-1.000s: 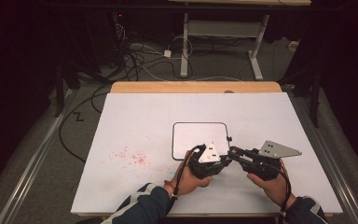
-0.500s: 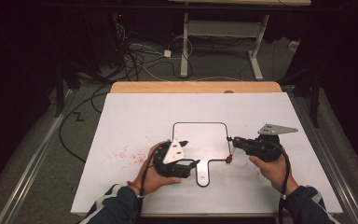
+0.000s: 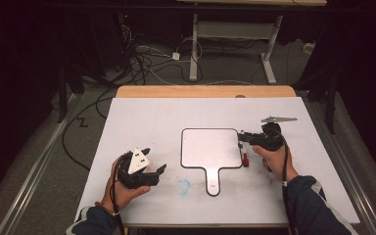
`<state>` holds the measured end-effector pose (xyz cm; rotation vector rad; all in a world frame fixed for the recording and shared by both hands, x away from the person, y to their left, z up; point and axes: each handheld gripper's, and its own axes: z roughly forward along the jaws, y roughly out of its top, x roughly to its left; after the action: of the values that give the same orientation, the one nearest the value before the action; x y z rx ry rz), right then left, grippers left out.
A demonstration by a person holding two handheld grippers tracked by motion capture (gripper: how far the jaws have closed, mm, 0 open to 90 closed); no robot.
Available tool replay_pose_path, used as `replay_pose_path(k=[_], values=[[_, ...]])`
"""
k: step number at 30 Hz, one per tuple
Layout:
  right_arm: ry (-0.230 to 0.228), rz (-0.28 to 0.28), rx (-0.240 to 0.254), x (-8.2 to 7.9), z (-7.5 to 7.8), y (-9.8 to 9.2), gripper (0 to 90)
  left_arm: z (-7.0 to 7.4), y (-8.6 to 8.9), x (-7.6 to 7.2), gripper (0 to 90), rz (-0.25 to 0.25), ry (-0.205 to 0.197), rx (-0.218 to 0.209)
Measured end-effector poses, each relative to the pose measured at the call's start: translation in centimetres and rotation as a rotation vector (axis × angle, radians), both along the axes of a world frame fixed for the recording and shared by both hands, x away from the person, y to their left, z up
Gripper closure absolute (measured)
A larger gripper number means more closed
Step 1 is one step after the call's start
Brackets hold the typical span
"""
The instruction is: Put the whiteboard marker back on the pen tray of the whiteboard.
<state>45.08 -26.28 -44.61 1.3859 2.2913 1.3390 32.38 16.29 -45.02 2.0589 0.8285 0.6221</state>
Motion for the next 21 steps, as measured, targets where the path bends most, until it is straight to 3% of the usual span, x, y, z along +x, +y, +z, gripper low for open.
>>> replay_pose_path(k=[3,14,21], values=[[0.016,-0.028,0.012,0.6,-0.7,0.1,76.1,-0.1,-0.2,0.1,22.5,-0.017,0.004,0.012],[0.04,-0.108,-0.012,1.2,-2.4,0.7,74.4,-0.5,-1.0,0.0,22.5,-0.059,0.023,0.039],[0.025,-0.116,-0.078,1.4,-2.7,1.0,64.2,-0.6,-1.0,-0.2,22.5,-0.06,0.021,0.051]])
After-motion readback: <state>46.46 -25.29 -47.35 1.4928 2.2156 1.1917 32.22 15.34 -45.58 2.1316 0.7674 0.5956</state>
